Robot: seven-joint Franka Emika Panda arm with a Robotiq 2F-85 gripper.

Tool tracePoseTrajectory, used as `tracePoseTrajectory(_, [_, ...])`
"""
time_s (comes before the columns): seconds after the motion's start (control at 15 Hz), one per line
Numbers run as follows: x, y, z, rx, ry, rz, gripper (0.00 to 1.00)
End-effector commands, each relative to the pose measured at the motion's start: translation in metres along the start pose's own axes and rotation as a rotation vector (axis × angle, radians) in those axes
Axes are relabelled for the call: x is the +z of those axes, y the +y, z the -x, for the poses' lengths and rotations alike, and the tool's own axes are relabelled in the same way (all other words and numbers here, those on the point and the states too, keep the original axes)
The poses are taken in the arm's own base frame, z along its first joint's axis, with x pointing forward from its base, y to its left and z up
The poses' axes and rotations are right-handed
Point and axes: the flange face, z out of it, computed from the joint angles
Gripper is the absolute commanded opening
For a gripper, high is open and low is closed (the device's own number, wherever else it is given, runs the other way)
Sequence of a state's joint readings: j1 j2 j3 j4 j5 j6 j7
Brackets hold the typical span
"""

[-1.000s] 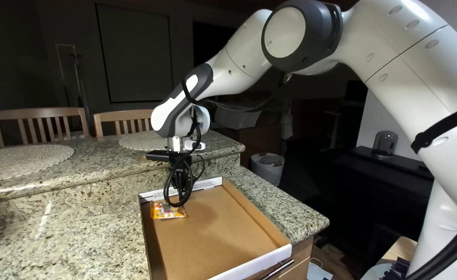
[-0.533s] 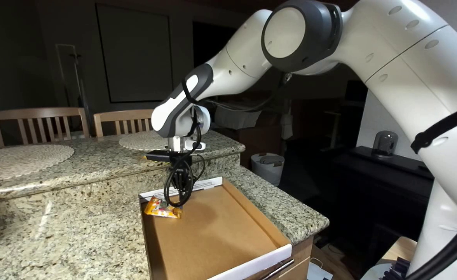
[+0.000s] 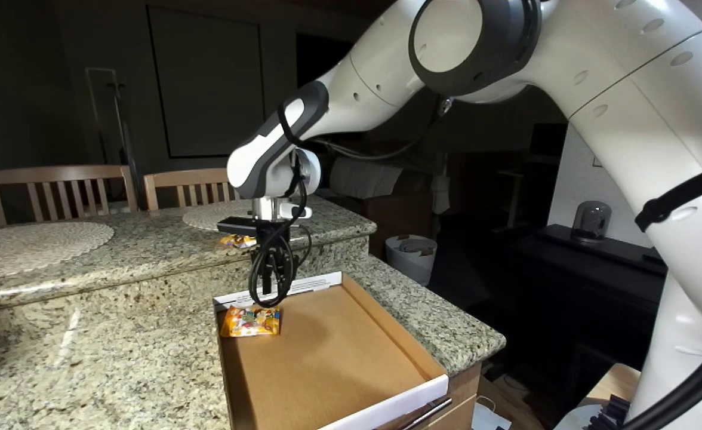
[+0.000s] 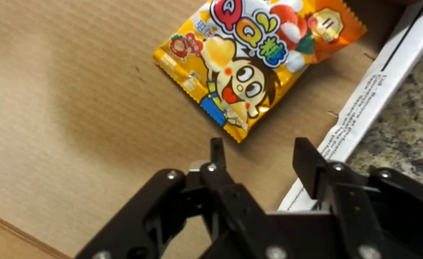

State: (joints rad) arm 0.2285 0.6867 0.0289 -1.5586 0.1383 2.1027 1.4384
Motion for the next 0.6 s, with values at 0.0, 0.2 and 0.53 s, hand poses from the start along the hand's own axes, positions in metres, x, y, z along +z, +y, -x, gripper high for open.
tracePoseTrajectory(0.0, [-0.015, 0.015, 0.014, -0.088, 0.015, -0.013, 0.84])
tracePoseTrajectory(0.2, [-0.015, 0.020, 0.035, -0.202, 0.036, 0.014, 0.99])
tracePoseTrajectory(0.53, [0.004, 0.026, 0.060, -0.321, 0.084, 0.078, 1.00])
